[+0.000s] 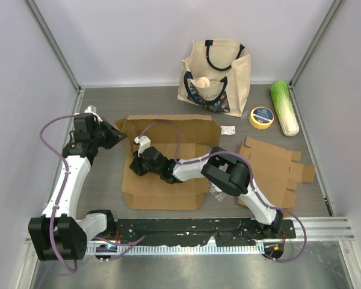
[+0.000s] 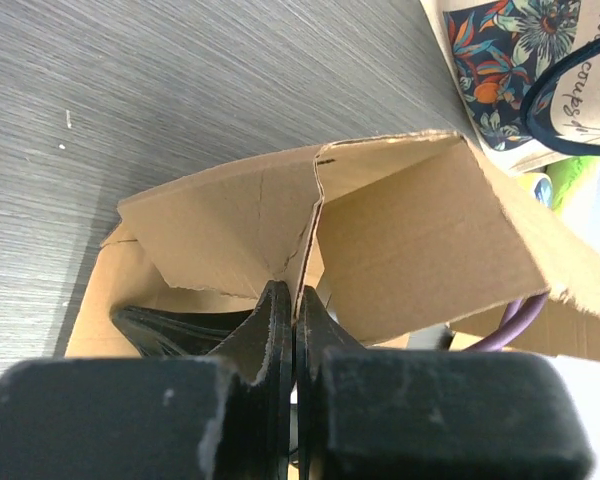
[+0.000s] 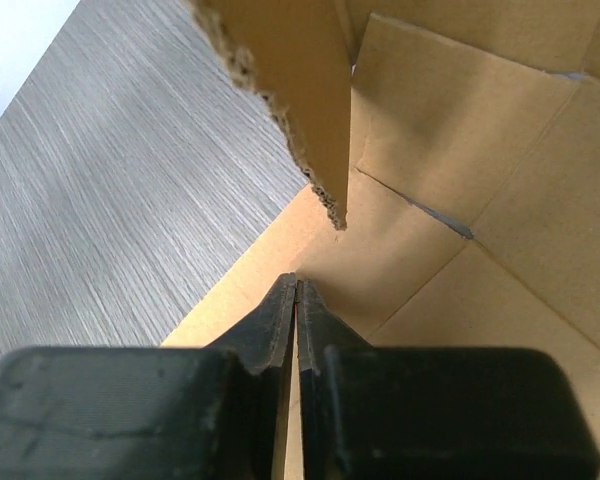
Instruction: Fold the paper box
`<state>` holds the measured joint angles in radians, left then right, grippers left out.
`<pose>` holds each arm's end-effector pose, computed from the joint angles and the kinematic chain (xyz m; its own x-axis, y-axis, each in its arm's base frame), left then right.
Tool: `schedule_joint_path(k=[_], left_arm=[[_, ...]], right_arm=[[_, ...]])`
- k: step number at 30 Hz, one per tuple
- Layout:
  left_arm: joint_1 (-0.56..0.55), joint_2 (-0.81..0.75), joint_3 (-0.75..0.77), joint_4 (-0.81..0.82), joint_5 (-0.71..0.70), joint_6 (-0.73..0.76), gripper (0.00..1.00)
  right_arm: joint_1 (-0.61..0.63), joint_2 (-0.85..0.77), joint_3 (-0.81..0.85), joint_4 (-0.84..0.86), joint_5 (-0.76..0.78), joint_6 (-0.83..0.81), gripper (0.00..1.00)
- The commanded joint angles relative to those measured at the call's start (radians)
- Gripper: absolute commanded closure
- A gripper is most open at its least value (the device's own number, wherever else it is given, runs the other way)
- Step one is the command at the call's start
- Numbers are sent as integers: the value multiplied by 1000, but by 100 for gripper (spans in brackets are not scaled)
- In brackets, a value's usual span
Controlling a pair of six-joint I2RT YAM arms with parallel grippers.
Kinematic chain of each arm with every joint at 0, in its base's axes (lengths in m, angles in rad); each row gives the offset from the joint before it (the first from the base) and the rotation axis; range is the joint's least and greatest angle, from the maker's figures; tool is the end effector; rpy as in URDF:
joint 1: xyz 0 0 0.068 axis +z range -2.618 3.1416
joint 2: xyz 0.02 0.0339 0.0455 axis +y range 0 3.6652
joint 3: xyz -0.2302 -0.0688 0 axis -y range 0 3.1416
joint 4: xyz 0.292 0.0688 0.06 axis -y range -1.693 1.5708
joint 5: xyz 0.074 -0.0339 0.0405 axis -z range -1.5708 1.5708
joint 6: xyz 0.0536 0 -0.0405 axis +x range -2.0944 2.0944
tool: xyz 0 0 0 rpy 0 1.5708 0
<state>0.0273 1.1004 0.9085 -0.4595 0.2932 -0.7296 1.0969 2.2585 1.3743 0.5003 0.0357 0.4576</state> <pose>0.3137 -0.0069 0.2459 -0.5875 -0.6544 -0.4760 -0.2522 0.7070 -0.6607 0.2371 0.4582 0.0558 -0.5395 -0.0845 -0.8377 -0.7087 0.5828 0.3976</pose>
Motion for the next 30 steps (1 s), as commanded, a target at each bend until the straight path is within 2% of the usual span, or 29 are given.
schedule_joint_path(k=[1,5,8,11,12,14,15,19,25,30], left_arm=[[-4,-11,13,61,34,-90,100],[-4,9,7,55,29,-71,100],[-4,12,-26,74,27,-44,100],[-6,6,-54,84,15,-8,100],[-6,0,-57,81,12,2,100],[-6,-14,-57,70,12,48,100],[-4,-20,-54,65,12,59,100],[-4,-42,-19,41,79,122,100],[-4,-25,47,-54,112,182,98],[-3,-14,55,-42,92,180,87]], right_arm=[[-11,6,11,-19,79,61,91],[-15,-51,-44,-40,107,88,90],[-28,-167,-109,-112,102,99,84],[-41,-310,-155,-232,80,81,75],[-46,-335,-162,-261,69,67,66],[-60,-388,-162,-341,20,24,61],[-84,-407,-173,-348,0,21,55],[-140,-424,-236,-257,-95,44,52],[-121,-355,-251,-175,-148,59,51],[-121,-318,-285,-106,-105,128,50]])
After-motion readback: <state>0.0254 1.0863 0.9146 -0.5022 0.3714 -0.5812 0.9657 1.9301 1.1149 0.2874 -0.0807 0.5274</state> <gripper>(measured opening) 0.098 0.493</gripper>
